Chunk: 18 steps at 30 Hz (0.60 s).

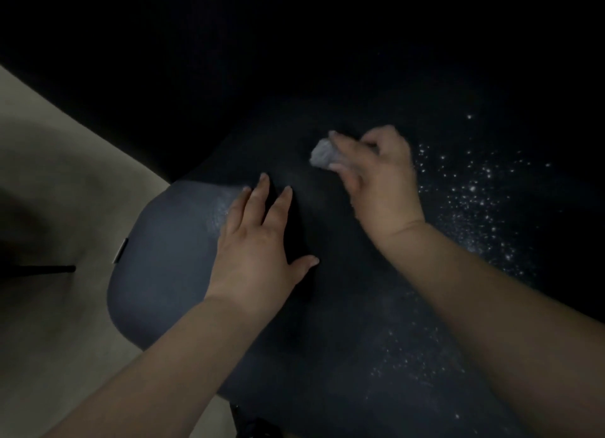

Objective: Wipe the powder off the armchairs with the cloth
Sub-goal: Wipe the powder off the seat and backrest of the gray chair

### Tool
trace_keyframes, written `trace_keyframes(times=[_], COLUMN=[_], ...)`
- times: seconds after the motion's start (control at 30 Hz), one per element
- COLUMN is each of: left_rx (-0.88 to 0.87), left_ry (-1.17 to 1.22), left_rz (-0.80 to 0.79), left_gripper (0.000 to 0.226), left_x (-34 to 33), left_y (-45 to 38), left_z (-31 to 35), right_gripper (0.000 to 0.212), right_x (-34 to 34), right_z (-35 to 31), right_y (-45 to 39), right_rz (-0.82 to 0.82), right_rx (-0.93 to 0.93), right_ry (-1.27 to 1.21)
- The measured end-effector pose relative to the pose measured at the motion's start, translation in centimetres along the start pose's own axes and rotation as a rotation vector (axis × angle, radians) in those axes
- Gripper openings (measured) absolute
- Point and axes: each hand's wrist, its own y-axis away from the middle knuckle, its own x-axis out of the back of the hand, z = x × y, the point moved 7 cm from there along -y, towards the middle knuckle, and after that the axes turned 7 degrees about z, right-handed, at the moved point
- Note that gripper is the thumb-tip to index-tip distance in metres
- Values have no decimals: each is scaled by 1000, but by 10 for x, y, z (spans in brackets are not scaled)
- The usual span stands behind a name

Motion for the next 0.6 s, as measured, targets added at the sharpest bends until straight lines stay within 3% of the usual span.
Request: trace_keyframes(times=[0.2, 0.3, 0.4, 0.5, 0.6], left_rx=[6, -1, -43, -63, -89], left_ry=[13, 20, -3, -17, -12], left_rz=[-16, -22, -18, -28, -37], left_gripper=[100, 102, 102, 103, 103], left_x=[0, -1, -2, -3, -5], left_y=[-13, -22, -32, -40, -45], left_z=[6, 13, 22, 28, 39], right_gripper=[43, 41, 36, 44, 38], right_x=[40, 30, 22, 39, 50], right_z=[19, 3, 27, 77, 67], right_y=[50, 48, 7, -7, 29], right_rz=[105, 33, 20, 134, 141], right_rx=[-168, -80, -50, -206, -268], right_ry=[121, 94, 99, 138, 130])
